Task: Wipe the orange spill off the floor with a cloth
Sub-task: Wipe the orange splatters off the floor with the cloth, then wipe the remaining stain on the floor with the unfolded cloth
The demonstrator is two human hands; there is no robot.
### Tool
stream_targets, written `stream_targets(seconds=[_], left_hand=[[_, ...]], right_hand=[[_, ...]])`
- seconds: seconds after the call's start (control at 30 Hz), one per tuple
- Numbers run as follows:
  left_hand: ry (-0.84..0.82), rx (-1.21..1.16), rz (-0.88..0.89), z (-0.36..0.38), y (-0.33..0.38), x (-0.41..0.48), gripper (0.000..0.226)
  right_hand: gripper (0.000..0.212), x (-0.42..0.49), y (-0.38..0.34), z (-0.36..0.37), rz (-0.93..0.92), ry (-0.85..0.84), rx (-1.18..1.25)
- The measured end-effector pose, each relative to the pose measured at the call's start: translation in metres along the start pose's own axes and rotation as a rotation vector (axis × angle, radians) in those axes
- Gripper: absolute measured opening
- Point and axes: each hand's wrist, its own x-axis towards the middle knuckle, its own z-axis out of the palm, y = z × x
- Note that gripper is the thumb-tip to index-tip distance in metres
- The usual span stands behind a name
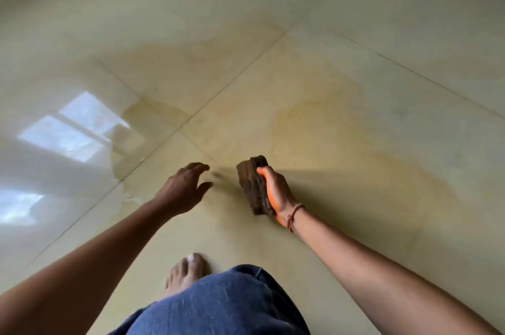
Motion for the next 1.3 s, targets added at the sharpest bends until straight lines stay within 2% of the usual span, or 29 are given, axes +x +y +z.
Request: stream_targets(seconds=[0.07, 0.13, 0.2, 0.33, 0.47, 0.63, 0.77, 0.93, 0.97, 1.0, 1.07, 1.13, 1.23, 1.3], left_hand=[[-0.022, -0.241, -0.129, -0.019, -0.001, -0.012, 0.038], [-0.086, -0.600, -0.274, -0.044, -0.010, -0.034, 0.027], [-0.102, -0.791, -0.334, -0.060, -0.013, -0.042, 0.018], [0.046, -0.859, -0.465, -0.088, -0.051, -0.061, 0.007], [-0.030, -0.919, -0.511, -0.106, -0.085, -0.060, 0.013], [0.022, -0.987, -0.626, -0.095, -0.136, -0.054, 0.025], [-0.012, -0.936, -0.716, -0.090, -0.162, -0.055, 0.028], [-0.029, -0.819, -0.631, -0.093, -0.179, -0.049, 0.017], [-0.038, -0.800, -0.622, -0.088, -0.186, -0.050, 0.015], [-0.053, -0.767, -0.613, -0.081, -0.192, -0.052, 0.018], [-0.061, -0.633, -0.568, -0.066, -0.211, -0.054, 0.029], [0.003, -0.400, -0.459, -0.057, -0.232, -0.054, 0.034], [0.126, 0.023, -0.208, -0.052, -0.259, -0.055, 0.040], [0.127, 0.113, -0.125, -0.048, -0.276, -0.058, 0.046]], right_hand=[[0.040, 0.002, -0.009, 0.032, 0.073, -0.108, 0.067], [0.049, -0.001, -0.016, 0.077, 0.109, -0.241, 0.122], [0.051, 0.000, -0.020, 0.100, 0.087, -0.226, 0.066], [0.053, -0.001, -0.025, 0.138, -0.078, -0.057, -0.301], [0.027, 0.006, -0.016, 0.157, -0.007, -0.187, -0.310], [0.032, 0.017, 0.002, 0.185, 0.019, -0.238, -0.241], [0.056, 0.014, 0.005, 0.198, 0.069, -0.313, -0.303], [0.064, 0.024, 0.007, 0.217, 0.088, -0.304, -0.461], [0.065, 0.026, 0.014, 0.218, 0.072, -0.294, -0.578], [0.068, 0.027, 0.021, 0.217, 0.000, -0.283, -0.826], [0.073, 0.030, 0.039, 0.212, -0.263, -0.299, -1.450], [0.069, 0.028, 0.054, 0.213, -0.533, -0.411, -1.819], [0.041, 0.028, 0.059, 0.223, -0.841, -0.475, -2.053], [0.026, 0.033, 0.059, 0.233, -0.902, -0.462, -2.076]])
